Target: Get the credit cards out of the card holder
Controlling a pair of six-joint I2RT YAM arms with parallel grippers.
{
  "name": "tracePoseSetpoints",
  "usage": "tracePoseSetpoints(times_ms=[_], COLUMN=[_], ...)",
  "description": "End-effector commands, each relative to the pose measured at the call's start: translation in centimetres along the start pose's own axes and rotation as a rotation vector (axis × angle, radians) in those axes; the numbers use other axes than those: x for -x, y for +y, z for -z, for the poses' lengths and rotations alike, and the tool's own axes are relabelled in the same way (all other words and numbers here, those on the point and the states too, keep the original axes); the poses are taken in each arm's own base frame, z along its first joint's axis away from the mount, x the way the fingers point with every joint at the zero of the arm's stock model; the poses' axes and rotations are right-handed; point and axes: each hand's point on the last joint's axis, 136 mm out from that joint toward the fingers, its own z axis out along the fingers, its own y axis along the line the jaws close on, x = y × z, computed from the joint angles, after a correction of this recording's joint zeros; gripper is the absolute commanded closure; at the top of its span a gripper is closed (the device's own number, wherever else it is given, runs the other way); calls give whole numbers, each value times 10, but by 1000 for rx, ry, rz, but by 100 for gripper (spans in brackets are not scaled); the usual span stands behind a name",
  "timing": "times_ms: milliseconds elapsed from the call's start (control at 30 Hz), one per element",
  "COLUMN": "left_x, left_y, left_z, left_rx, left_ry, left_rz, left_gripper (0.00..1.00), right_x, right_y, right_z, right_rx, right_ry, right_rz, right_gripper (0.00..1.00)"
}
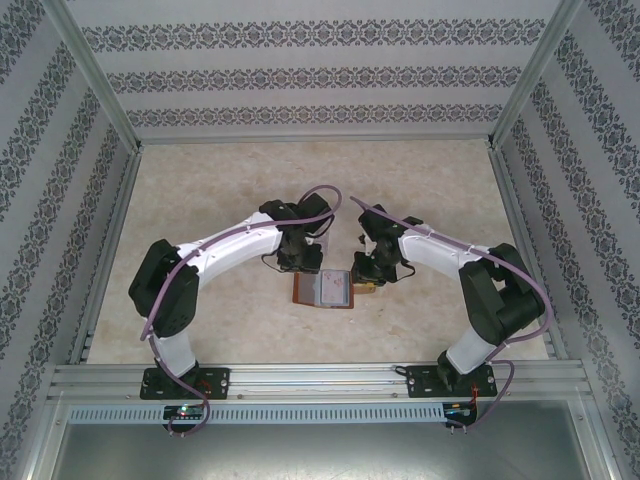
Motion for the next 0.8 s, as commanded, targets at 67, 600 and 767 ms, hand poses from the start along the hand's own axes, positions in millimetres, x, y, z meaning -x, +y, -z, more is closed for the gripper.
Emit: tracePoseSetpoints(times_ms=[67,600,767], left_x=[6,-4,-8], left_y=[-21,-18,-16], left_z=[-15,-56,-62], left_rx=[-186,-250,-244], left_ry=[22,103,121], left_rz=[77,144,149], left_gripper=[78,77,77], right_x=[0,0,-1], right_y=[23,20,18], right_z=[-1,-22,-23], right_rx=[89,67,62], right_ry=[4,43,48], right_rz=[-13,-13,-11], right_gripper=[68,64,61])
